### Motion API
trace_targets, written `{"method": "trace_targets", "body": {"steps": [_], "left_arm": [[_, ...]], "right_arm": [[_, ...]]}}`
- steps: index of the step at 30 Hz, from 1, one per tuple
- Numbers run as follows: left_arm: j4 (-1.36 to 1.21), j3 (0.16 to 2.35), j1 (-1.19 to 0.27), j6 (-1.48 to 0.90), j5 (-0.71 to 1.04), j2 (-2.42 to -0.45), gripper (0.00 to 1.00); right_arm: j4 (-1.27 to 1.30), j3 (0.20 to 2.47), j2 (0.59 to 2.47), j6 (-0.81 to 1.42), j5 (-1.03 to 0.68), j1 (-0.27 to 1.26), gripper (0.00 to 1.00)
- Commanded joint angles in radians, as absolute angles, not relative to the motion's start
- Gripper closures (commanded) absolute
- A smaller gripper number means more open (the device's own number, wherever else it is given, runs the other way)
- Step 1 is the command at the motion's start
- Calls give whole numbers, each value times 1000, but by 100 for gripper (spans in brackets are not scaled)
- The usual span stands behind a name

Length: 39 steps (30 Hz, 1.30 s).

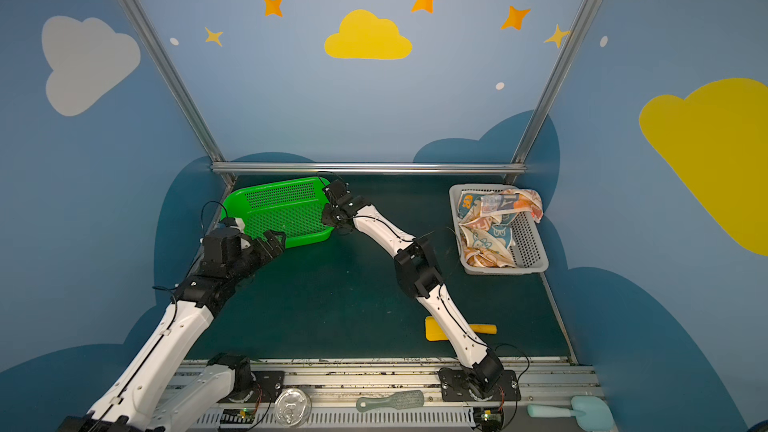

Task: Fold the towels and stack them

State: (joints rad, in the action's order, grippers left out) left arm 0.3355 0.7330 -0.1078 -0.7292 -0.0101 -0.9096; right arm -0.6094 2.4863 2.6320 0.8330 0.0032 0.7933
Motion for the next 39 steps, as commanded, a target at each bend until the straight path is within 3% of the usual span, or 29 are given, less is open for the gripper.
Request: {"method": "trace_targets", "body": {"steps": [1,8,14,20,26,28,31,34,37,39], "left_arm": [[312,724,-87,-734,24,-899,0],[302,714,-51,-743,59,-904,0],[271,690,-23,-759,93,-900,0],[257,685,-3,-772,116,-914,0],[242,679,1,-773,119,-916,0],[241,680,2,-774,119,-918,0],[242,684,4,-770,128,-919,0],[242,680,4,-767,129,-917,0],[238,674,4,-765,130,-915,0],[242,678,5,-763,130,-914,0]], "right_arm": [[-597,2537,2692,958,76,810,92],[-552,2618,2766,1094,141,833,94],[-560,2709,2839,1070,102,838,94],[-531,2707,2830,990,69,834,90],[-540,2683,2797,957,73,833,78],[-519,2685,2800,958,59,832,72],[-512,2692,2794,963,68,834,51],[-511,2691,2781,966,71,832,37],[-517,2691,2762,957,76,833,8],[-533,2691,2741,946,78,829,4]]}}
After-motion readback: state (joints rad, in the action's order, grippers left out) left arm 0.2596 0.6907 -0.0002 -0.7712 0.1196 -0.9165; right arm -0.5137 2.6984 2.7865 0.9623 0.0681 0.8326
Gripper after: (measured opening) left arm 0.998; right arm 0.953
